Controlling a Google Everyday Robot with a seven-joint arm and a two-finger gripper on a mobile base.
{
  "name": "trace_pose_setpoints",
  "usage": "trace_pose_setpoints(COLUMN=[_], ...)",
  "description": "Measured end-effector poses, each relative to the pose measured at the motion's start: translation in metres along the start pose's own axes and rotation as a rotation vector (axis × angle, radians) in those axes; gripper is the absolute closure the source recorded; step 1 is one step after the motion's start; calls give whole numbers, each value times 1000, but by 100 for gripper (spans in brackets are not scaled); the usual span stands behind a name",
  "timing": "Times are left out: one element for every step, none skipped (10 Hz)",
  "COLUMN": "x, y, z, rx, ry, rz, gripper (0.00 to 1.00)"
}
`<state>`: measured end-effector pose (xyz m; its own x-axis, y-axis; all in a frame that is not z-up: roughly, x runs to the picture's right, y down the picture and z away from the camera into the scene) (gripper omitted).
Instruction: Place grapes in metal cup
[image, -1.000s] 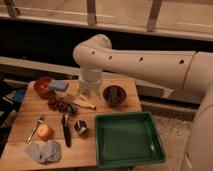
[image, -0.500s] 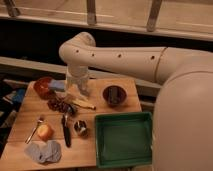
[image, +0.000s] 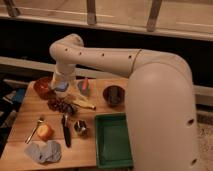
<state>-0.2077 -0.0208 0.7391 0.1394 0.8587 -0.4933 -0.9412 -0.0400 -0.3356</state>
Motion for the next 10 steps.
trace_pose_setpoints(x=[1,0,1,2,1,0,-3,-7,-10,-9], y=[13,11,13,14,11,14,22,33,43,52], z=[6,6,6,6,7,12,22,34,49,68], rx=[-18,-16,-17,-19,-22,-32,-45,-59,-73,-83], ry=[10,8,10,10,6,5,8,15,26,47], rz=[-26,-23,-26,-27,-24,-33,-43,-55,-68,-83], gripper=[30,30,30,30,30,30,30,30,30,30])
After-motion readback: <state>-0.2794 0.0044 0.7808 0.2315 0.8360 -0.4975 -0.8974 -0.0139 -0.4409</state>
